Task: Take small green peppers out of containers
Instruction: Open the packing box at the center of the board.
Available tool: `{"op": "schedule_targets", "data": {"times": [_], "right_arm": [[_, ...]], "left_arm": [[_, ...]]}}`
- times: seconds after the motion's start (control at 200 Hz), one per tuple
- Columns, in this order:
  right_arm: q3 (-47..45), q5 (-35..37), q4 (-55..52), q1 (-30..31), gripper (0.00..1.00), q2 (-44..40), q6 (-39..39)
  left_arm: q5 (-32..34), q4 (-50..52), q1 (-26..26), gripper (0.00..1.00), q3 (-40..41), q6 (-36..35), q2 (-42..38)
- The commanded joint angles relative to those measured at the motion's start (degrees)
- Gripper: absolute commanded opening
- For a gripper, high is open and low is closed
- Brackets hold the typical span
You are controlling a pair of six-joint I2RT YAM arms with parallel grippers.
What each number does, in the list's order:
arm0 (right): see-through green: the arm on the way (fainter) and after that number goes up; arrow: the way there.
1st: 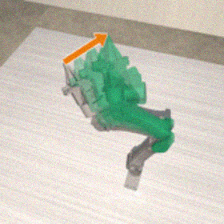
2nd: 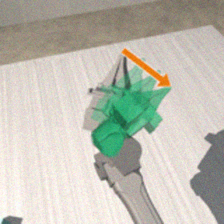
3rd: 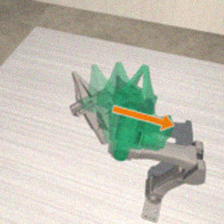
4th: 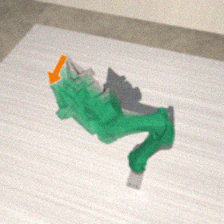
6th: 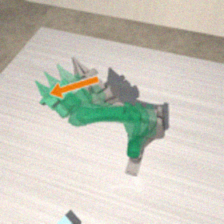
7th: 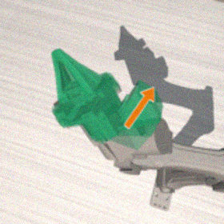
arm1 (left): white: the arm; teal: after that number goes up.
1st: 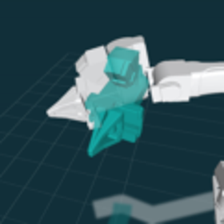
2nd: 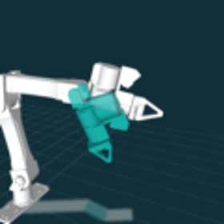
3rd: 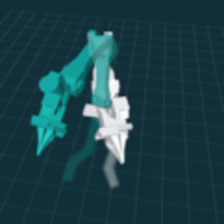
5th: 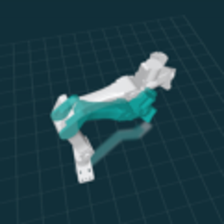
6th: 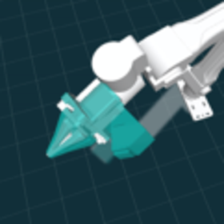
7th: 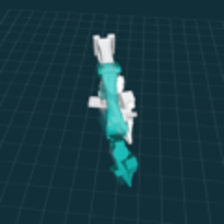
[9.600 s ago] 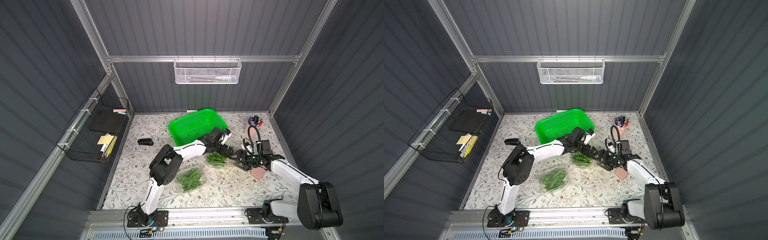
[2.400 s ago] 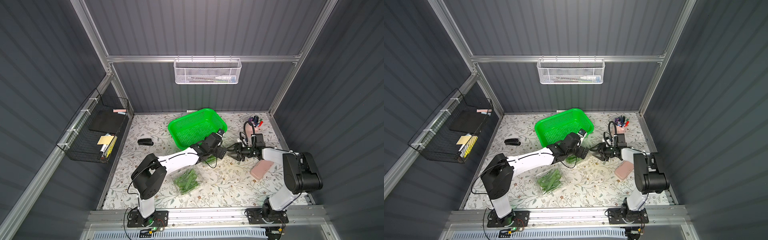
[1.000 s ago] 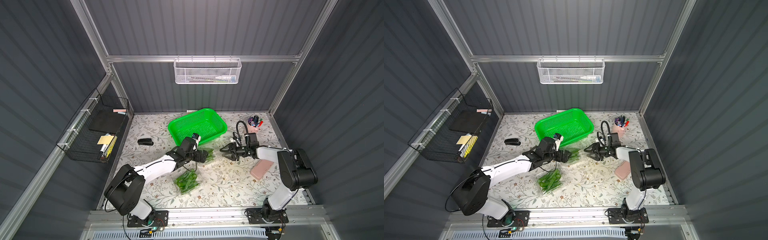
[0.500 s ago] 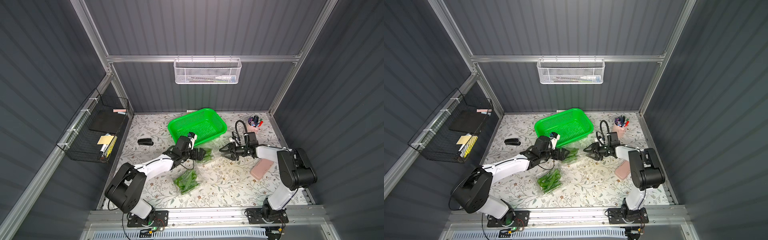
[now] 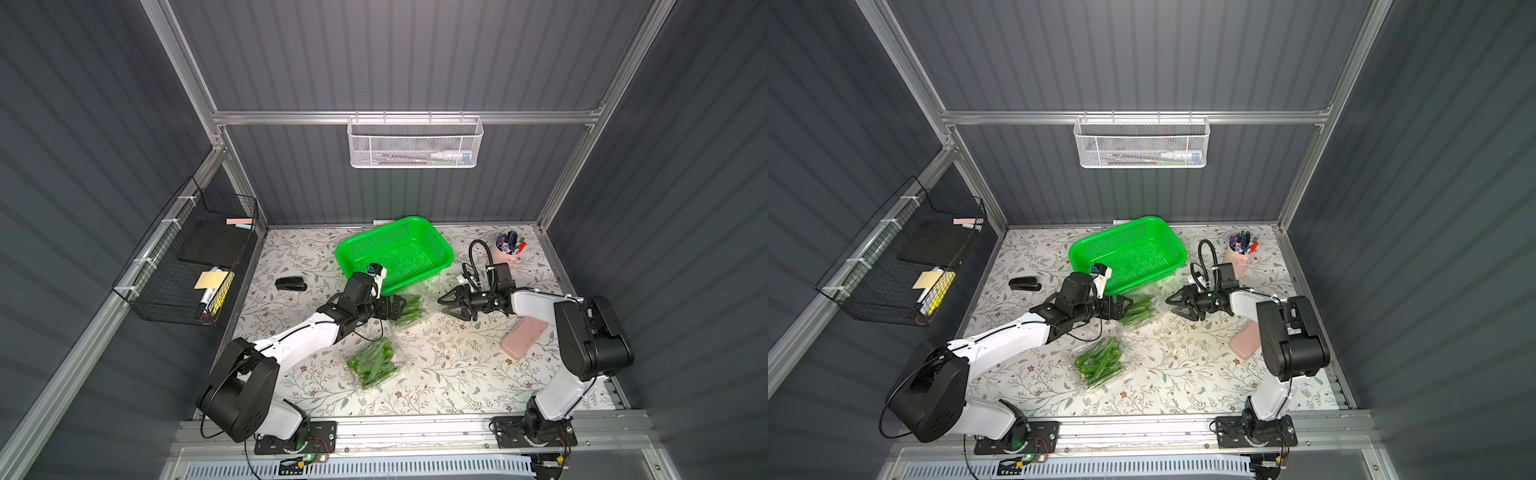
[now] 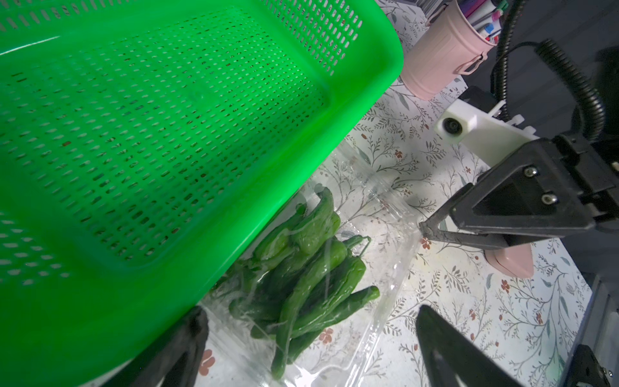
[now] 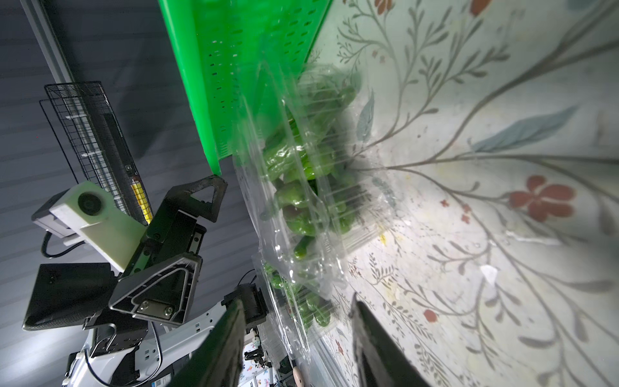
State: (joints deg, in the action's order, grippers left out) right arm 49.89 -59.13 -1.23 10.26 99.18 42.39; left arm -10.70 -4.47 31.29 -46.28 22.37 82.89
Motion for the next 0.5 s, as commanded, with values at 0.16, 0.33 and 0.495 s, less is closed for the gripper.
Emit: {"op": "schedule_targets", "data": {"times": [0.16, 0.33, 0.495], "right_arm": [[4.2, 0.1, -1.5, 0.9, 0.53, 3.1, -1.6], [4.4, -0.1, -1.0, 1.7, 0.53, 3.7, -1.4], [4.7, -0.3, -0.9, 2.6, 0.53, 3.7, -1.4]], "left_arm": [[0.1, -1.2, -0.8, 0.99, 1.5, 2.4, 2.6], [-0.5, -3.3, -0.8, 0.99, 0.0, 1.9, 5.0], [-1.1, -4.6, -0.8, 0.99, -1.1, 1.5, 7.8]]}}
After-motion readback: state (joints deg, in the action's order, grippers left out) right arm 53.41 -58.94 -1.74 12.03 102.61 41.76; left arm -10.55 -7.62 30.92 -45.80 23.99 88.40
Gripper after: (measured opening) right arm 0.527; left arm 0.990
